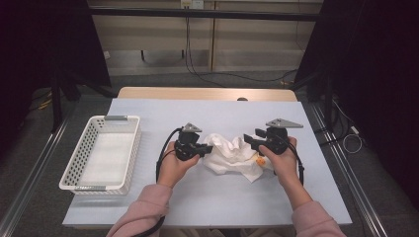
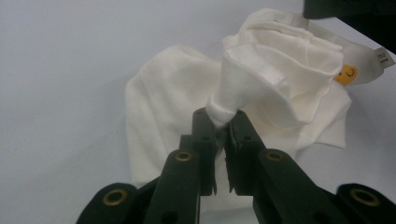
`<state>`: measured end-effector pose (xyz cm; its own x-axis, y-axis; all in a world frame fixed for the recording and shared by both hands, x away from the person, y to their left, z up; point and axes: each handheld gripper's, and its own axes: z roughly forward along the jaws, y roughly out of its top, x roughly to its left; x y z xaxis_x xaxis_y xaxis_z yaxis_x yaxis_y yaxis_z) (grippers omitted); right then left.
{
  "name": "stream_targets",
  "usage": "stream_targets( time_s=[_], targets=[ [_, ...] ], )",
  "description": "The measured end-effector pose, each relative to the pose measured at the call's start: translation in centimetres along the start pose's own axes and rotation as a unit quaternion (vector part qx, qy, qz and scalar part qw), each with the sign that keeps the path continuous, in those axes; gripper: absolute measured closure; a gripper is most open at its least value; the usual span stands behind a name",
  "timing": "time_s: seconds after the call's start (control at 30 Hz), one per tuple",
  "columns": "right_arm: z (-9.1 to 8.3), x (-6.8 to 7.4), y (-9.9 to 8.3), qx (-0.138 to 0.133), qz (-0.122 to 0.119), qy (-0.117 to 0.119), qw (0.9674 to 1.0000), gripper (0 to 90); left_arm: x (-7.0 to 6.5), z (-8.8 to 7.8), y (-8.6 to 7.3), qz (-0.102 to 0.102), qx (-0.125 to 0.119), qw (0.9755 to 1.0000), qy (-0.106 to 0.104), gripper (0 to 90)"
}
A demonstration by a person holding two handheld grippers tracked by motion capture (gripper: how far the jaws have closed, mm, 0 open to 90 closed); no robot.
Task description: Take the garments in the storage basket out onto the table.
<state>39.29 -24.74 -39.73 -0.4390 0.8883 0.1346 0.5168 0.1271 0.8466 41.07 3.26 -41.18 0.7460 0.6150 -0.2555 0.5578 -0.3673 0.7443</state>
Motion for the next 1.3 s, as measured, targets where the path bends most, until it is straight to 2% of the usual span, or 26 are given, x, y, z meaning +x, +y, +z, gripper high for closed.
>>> stream_targets(
  time_s=[0.07, 0.13, 0.17, 0.2, 0.23, 0.27, 0.3, 0.33, 0.4, 0.47, 0.5, 0.53, 0.6, 0.67, 0.7, 0.73, 0.8, 0.87, 0.93, 0.97, 1.13, 1.17, 1.2, 1.3],
  targets=[
    [0.9, 0.3, 0.7, 0.001, 0.007, 0.008, 0.9999, 41.5, -0.1, 0.1, 0.0, -0.001, -0.003, 1.0, 0.004, 83.4],
    [1.4, 0.6, 1.0, 0.002, 0.007, 0.01, 0.9999, 40.9, -0.2, -0.1, 0.1, 0.005, -0.002, 1.0, -0.002, 83.5],
    [2.3, 1.1, 1.6, 0.012, 0.005, 0.018, 0.9998, 41.6, -0.3, 0.0, 0.1, 0.0, -0.003, 1.0, 0.001, 83.5],
    [2.3, 1.1, 1.6, 0.012, 0.005, 0.018, 0.9998, 41.6, -0.3, -0.1, 0.1, 0.001, -0.002, 1.0, -0.001, 83.5],
    [2.8, 1.4, 1.7, 0.012, 0.0, 0.023, 0.9997, 43.8, -0.2, -0.1, 0.2, 0.008, -0.002, 1.0, -0.003, 83.5],
    [3.5, 2.0, 1.7, 0.031, -0.018, 0.034, 0.9988, 47.7, -0.2, -0.2, 0.2, 0.007, -0.003, 1.0, -0.003, 83.5],
    [3.5, 2.0, 1.7, 0.031, -0.018, 0.034, 0.9988, 47.7, -0.2, -0.3, 0.2, 0.005, -0.001, 1.0, -0.003, 83.5],
    [3.9, 2.1, 1.2, 0.051, -0.024, 0.033, 0.9979, 52.5, -0.1, -0.3, 0.2, -0.001, -0.007, 1.0, -0.003, 83.5],
    [4.0, 2.0, 1.0, 0.06, -0.029, 0.033, 0.9972, 54.7, 0.1, -0.5, 0.2, -0.002, -0.014, 0.9999, -0.001, 83.6],
    [3.4, 1.4, 0.2, 0.063, -0.027, 0.031, 0.9971, 60.5, 0.3, -0.9, 0.2, -0.006, -0.017, 0.9998, 0.001, 83.8],
    [3.4, 1.4, 0.2, 0.063, -0.027, 0.031, 0.9971, 60.5, 0.4, -0.9, 0.2, -0.01, -0.017, 0.9998, 0.004, 83.8],
    [2.7, 0.8, -0.1, 0.063, -0.031, 0.026, 0.9972, 61.5, 0.6, -1.0, 0.3, -0.005, -0.019, 0.9998, 0.003, 83.8],
    [1.8, 0.3, -0.6, 0.06, -0.034, 0.023, 0.9973, 65.2, 0.8, -1.1, 0.3, -0.011, -0.022, 0.9997, 0.005, 83.8],
    [1.4, 0.1, -0.9, 0.057, -0.029, 0.028, 0.9976, 66.4, 0.9, -1.1, 0.3, -0.01, -0.023, 0.9997, 0.006, 83.8],
    [1.1, -0.2, -1.2, 0.058, -0.03, 0.028, 0.9975, 66.3, 0.9, -1.1, 0.3, -0.018, -0.026, 0.9995, 0.008, 83.8],
    [0.8, -0.3, -1.5, 0.058, -0.029, 0.025, 0.9976, 66.6, 1.0, -1.2, 0.4, -0.012, -0.025, 0.9996, 0.009, 83.9],
    [0.2, -0.7, -2.2, 0.052, -0.021, 0.028, 0.998, 68.3, 1.1, -1.1, 0.4, -0.015, -0.026, 0.9994, 0.014, 83.9],
    [0.0, -0.9, -2.4, 0.048, -0.023, 0.024, 0.9983, 69.1, 1.2, -1.1, 0.4, -0.018, -0.029, 0.9993, 0.015, 84.0],
    [-0.2, -1.1, -2.7, 0.052, -0.018, 0.025, 0.9981, 68.2, 1.5, -1.2, 0.5, -0.022, -0.031, 0.9991, 0.018, 84.1],
    [-0.4, -1.3, -2.9, 0.041, -0.008, 0.036, 0.9985, 66.4, 1.6, -1.1, 0.5, -0.023, -0.032, 0.999, 0.019, 84.1],
    [-1.2, -1.4, -2.6, 0.017, -0.005, 0.039, 0.9991, 57.9, 2.3, -1.1, 0.6, -0.027, -0.032, 0.9988, 0.025, 84.1],
    [-1.4, -1.4, -2.5, 0.013, -0.006, 0.037, 0.9992, 56.1, 2.5, -1.3, 0.6, -0.014, -0.02, 0.9993, 0.027, 84.1],
    [-1.6, -1.4, -2.3, 0.008, -0.009, 0.045, 0.9989, 53.7, 2.4, -1.2, 0.7, -0.029, -0.03, 0.9988, 0.026, 84.1],
    [-1.8, -1.3, -2.1, -0.001, -0.014, 0.051, 0.9986, 49.6, 2.5, -1.3, 0.8, -0.032, -0.034, 0.9985, 0.028, 84.1]
  ],
)
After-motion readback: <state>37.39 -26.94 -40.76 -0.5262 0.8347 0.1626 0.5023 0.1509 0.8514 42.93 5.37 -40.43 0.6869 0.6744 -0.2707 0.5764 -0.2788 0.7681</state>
